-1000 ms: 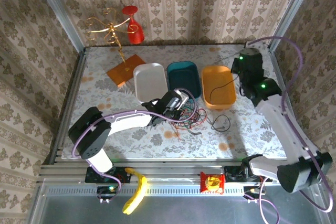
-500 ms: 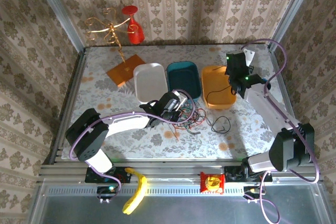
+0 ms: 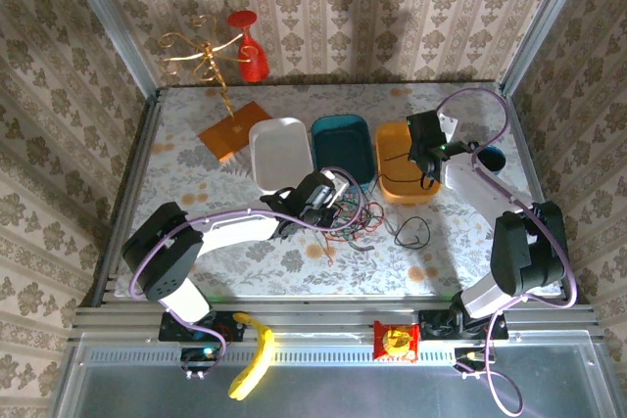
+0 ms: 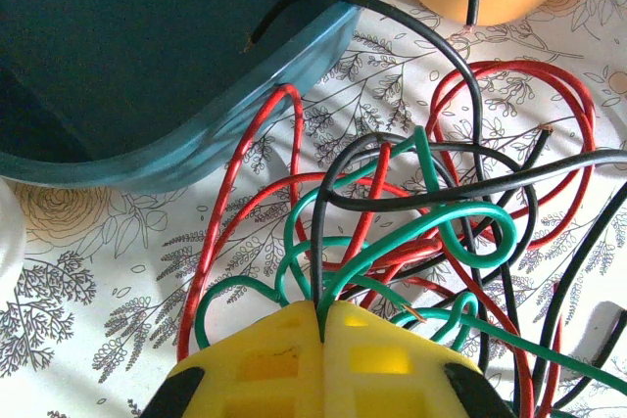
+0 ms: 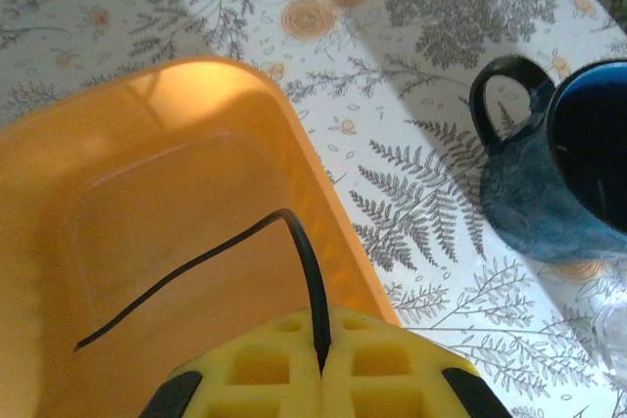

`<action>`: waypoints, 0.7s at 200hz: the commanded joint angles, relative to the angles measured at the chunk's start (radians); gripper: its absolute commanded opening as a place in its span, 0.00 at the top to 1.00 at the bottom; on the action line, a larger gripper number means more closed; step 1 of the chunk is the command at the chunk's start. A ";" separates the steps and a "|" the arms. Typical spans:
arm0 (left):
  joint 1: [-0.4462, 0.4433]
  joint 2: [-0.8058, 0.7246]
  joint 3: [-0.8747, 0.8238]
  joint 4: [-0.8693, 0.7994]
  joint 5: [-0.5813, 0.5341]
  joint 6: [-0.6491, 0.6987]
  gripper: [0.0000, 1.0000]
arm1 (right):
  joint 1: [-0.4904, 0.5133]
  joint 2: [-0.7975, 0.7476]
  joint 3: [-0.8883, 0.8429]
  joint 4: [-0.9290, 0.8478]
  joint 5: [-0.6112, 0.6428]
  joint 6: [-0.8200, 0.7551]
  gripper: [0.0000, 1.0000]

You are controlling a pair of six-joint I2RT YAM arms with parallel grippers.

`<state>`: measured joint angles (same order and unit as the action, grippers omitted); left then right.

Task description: Untangle the cables

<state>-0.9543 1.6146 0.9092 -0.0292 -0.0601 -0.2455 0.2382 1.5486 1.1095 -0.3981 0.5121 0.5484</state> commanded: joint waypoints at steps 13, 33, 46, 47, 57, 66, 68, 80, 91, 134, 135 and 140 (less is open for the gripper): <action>0.005 -0.029 -0.014 0.012 -0.024 -0.004 1.00 | -0.005 -0.009 -0.029 -0.044 0.011 0.046 1.00; 0.010 -0.035 -0.019 0.003 -0.044 -0.009 1.00 | -0.006 -0.037 -0.023 -0.025 -0.019 0.024 1.00; 0.014 -0.036 -0.025 0.006 -0.048 -0.019 1.00 | -0.004 -0.077 -0.019 0.004 -0.060 0.012 1.00; 0.015 -0.036 -0.026 0.006 -0.049 -0.020 1.00 | -0.005 -0.081 -0.019 0.007 -0.064 0.010 1.00; 0.017 -0.033 -0.027 0.012 -0.047 -0.024 1.00 | -0.002 -0.119 -0.008 0.029 -0.097 -0.008 1.00; 0.017 -0.027 -0.023 0.015 -0.044 -0.025 1.00 | 0.001 -0.147 0.015 0.030 -0.117 -0.022 1.00; 0.017 -0.026 -0.022 0.014 -0.043 -0.025 1.00 | 0.001 -0.149 0.022 0.028 -0.122 -0.027 1.00; 0.021 -0.017 -0.013 0.013 -0.033 -0.026 1.00 | 0.001 -0.199 0.067 0.016 -0.149 -0.052 1.00; 0.020 -0.008 -0.006 0.010 -0.031 -0.026 1.00 | 0.001 -0.229 0.106 0.007 -0.162 -0.071 1.00; 0.024 0.032 0.023 0.012 -0.004 -0.027 1.00 | 0.000 -0.284 0.236 -0.019 -0.101 -0.113 1.00; 0.024 0.033 0.024 0.013 -0.003 -0.027 1.00 | -0.001 -0.284 0.237 -0.019 -0.099 -0.114 1.00; 0.025 0.038 0.027 0.014 0.000 -0.025 1.00 | -0.001 -0.285 0.246 -0.020 -0.083 -0.117 1.00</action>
<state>-0.9409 1.6249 0.9001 -0.0280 -0.0811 -0.2550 0.2348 1.2789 1.3064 -0.4007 0.3820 0.4721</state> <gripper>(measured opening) 0.063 0.061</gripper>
